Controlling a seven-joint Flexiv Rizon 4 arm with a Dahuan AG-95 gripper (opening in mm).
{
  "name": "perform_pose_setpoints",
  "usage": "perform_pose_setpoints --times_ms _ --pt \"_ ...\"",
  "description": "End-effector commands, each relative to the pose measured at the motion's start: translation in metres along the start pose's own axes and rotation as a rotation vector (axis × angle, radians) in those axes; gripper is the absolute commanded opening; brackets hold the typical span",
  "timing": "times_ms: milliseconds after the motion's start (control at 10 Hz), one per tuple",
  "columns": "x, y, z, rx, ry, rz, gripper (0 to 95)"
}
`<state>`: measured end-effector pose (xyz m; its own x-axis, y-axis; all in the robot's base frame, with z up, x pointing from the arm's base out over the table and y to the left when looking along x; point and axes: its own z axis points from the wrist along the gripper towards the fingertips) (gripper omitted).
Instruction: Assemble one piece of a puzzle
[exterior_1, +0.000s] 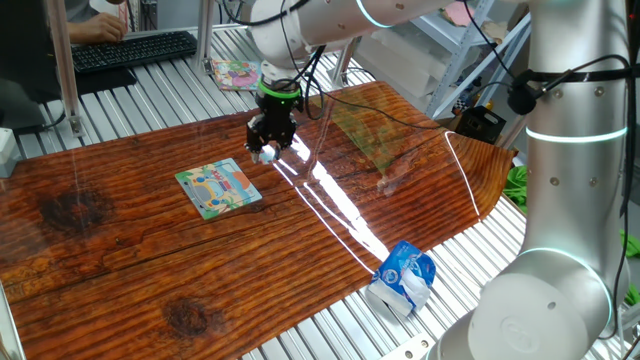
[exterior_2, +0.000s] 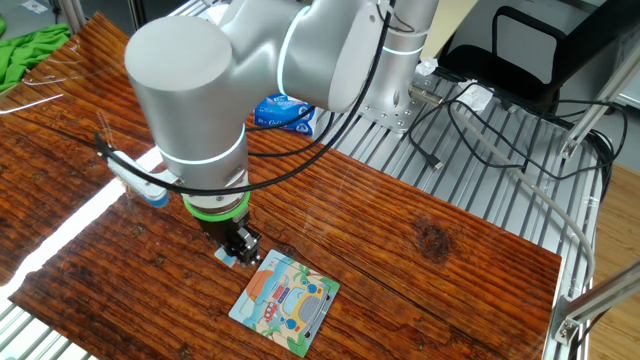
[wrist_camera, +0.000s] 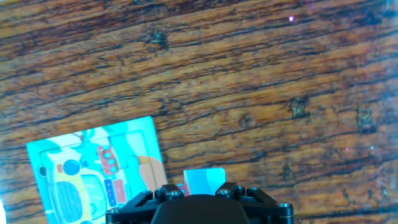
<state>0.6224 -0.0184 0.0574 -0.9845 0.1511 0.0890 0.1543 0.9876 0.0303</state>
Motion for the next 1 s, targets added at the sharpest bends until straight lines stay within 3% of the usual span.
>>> perform_pose_setpoints --times_ms 100,600,700,1000 --pt "-0.0012 0.0000 0.0011 0.005 -0.008 -0.011 0.0" --pt "-0.0012 0.0000 0.0011 0.010 -0.013 -0.068 0.0" --pt "-0.0012 0.0000 0.0011 0.026 -0.023 -0.098 0.0" --pt "-0.0012 0.0000 0.0011 0.028 -0.019 -0.193 0.0"
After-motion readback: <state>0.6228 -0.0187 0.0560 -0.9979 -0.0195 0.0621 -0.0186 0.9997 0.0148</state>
